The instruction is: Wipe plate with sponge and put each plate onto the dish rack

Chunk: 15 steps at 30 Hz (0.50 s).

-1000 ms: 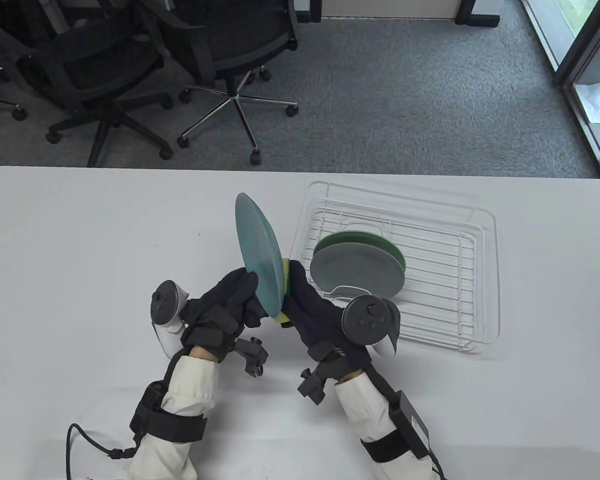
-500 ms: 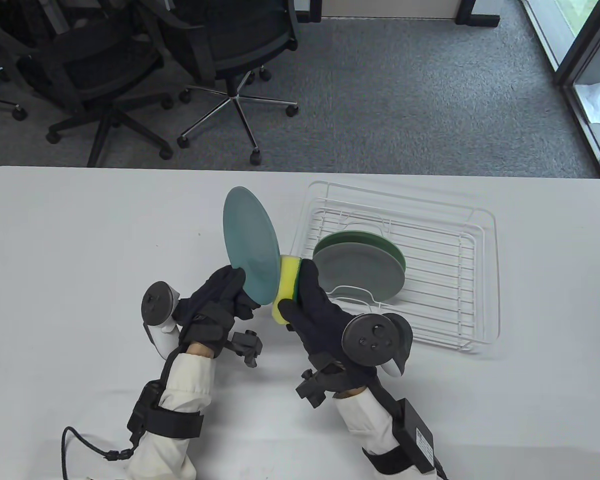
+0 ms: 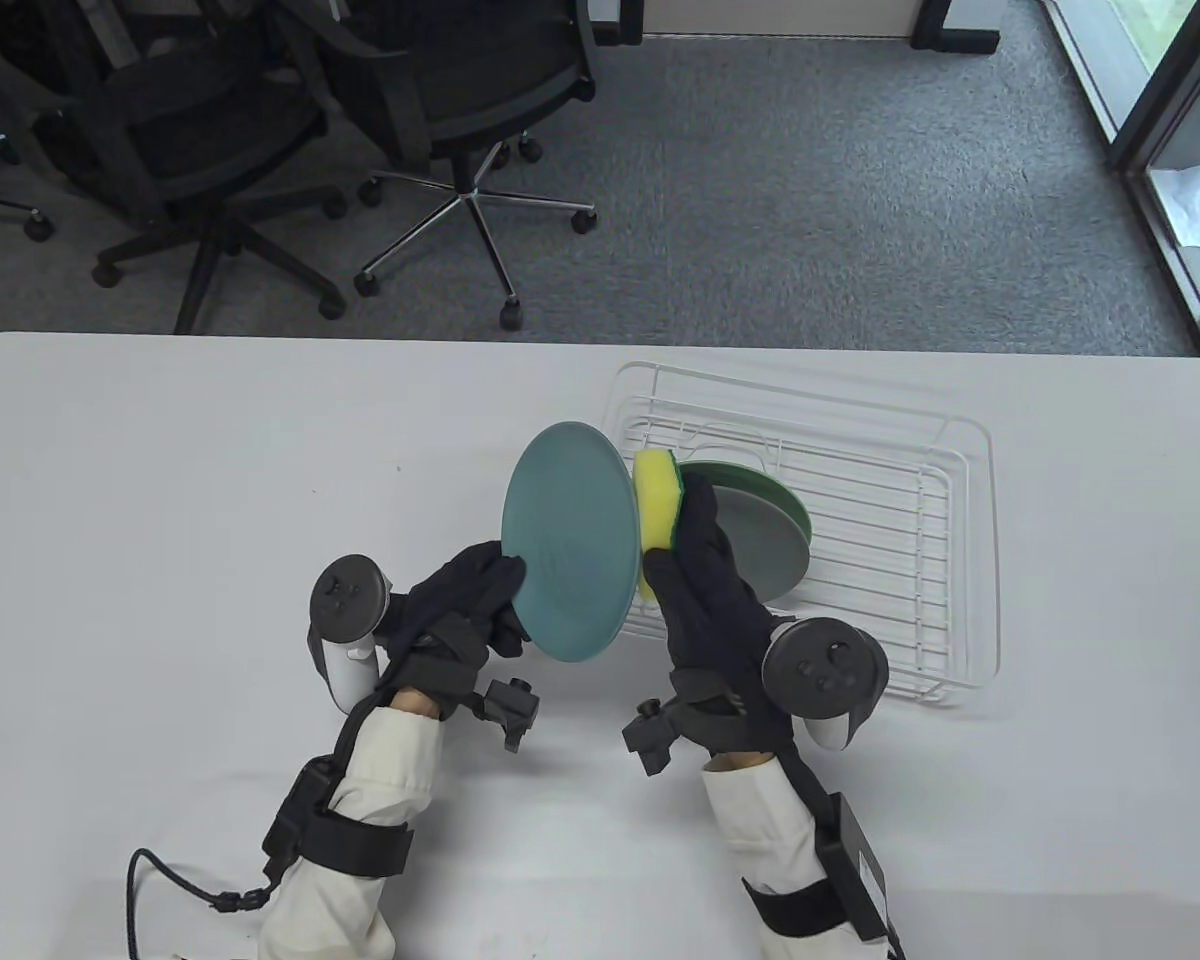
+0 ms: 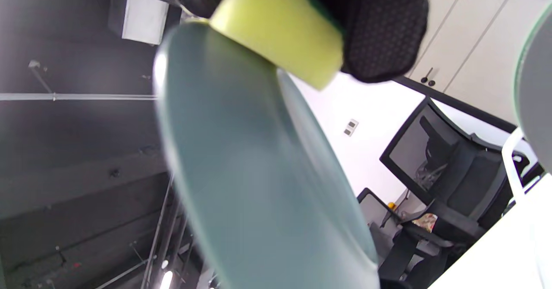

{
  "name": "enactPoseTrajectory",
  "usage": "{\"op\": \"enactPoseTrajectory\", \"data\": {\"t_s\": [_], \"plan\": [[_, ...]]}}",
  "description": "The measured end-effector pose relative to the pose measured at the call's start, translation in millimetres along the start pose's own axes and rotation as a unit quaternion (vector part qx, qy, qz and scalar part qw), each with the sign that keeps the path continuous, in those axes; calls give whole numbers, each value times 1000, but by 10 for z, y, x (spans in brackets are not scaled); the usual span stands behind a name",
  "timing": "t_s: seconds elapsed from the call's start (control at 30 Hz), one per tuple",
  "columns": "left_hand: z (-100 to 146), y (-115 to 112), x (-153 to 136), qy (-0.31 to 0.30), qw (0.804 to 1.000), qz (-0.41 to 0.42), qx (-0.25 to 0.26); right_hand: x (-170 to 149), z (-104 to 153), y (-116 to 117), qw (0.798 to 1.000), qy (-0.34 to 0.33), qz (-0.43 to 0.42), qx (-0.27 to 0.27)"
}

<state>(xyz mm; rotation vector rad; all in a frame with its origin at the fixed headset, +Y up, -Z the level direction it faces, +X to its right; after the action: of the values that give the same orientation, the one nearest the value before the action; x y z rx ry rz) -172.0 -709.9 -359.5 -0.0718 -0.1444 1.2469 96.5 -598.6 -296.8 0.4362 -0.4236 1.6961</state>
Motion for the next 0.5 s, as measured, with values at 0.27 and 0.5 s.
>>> {"op": "enactPoseTrajectory", "data": {"t_s": [0.27, 0.5], "plan": [[-5, -145, 89, -24, 998, -9, -49, -193, -52, 11, 998, 24, -54, 25], [66, -284, 355, -77, 992, 24, -93, -365, -54, 260, 990, 57, -85, 100]]}}
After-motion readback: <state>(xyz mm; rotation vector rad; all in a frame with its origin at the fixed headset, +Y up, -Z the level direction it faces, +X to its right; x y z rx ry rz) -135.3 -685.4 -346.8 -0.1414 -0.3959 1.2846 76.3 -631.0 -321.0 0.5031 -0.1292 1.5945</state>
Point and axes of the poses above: the tracker on the back of each hand, its own x axis roughly to the thumb side, its own z axis roughly from the fingertips to the wrist, y = z × x, the point moved 5 cm from there along -z, roughly from the wrist to the fingertips, and after that the axes turned 12 degrees about -z, right-handed, at the moved point
